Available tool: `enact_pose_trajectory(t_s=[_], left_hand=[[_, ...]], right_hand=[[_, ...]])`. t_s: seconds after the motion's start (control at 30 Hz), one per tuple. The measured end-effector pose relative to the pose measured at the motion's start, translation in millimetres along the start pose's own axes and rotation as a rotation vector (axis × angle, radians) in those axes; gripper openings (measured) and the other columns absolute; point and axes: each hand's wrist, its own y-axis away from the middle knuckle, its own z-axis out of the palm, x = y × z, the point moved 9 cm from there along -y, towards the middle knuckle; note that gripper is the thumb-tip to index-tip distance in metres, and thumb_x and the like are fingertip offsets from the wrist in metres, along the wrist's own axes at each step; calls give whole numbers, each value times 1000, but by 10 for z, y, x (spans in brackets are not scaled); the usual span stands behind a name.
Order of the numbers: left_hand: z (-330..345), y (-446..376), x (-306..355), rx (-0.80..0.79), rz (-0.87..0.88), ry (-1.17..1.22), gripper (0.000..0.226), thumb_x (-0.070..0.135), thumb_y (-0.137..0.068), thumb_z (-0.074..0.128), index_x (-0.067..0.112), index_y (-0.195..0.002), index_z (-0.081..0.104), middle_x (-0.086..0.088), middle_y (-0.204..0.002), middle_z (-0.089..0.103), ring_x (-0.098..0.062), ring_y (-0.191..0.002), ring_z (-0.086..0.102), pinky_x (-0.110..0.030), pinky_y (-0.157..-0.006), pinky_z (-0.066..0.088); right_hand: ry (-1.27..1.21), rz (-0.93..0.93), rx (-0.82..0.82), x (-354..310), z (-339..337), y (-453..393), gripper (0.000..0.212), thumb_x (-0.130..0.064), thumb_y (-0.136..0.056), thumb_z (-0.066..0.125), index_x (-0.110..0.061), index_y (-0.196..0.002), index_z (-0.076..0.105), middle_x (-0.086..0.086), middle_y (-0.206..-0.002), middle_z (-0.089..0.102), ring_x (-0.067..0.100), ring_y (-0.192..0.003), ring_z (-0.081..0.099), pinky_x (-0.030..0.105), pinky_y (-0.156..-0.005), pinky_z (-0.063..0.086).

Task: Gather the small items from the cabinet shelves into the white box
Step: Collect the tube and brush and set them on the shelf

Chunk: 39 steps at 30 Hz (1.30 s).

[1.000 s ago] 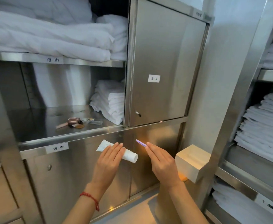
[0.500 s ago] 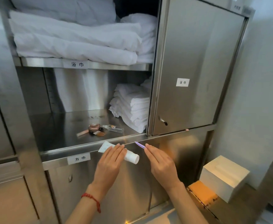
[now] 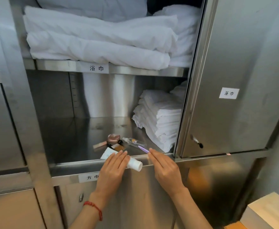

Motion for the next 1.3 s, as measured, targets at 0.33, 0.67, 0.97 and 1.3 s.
enact_pose_trajectory(t_s=[0.33, 0.67, 0.97, 1.3], left_hand=[[664, -110, -417, -119, -71, -81, 41, 1, -76, 48, 8, -116, 51, -14, -111, 67, -27, -108, 59, -35, -104, 34], [907, 8, -864, -274, -226, -160, 74, 1, -39, 93, 4, -108, 65, -15, -108, 69, -30, -101, 66, -44, -94, 46], [818, 209, -1297, -345, -282, -240, 69, -2, -38, 92, 3, -104, 71, -15, -107, 69, -29, -101, 66, -44, -97, 44], [791, 411, -1835, -306, -266, -238, 69, -6, -38, 90, 3, -103, 69, -15, -106, 69, -30, -99, 67, -45, -90, 49]], right_hand=[[-139, -41, 16, 432, 786, -181, 29, 7, -81, 54, 1, -104, 71, 13, -110, 68, 23, -96, 68, 33, -79, 56], [-260, -105, 35, 430, 1480, -348, 31, 0, -93, 42, -1, -106, 70, 13, -109, 69, 22, -99, 68, 33, -82, 56], [-329, -140, 31, 105, 1903, -515, 32, 3, -81, 51, -1, -106, 71, 12, -110, 69, 23, -98, 68, 33, -88, 52], [-339, -118, 32, -230, 2316, -714, 43, -1, -98, 28, -1, -104, 71, 12, -109, 69, 22, -94, 68, 30, -88, 51]])
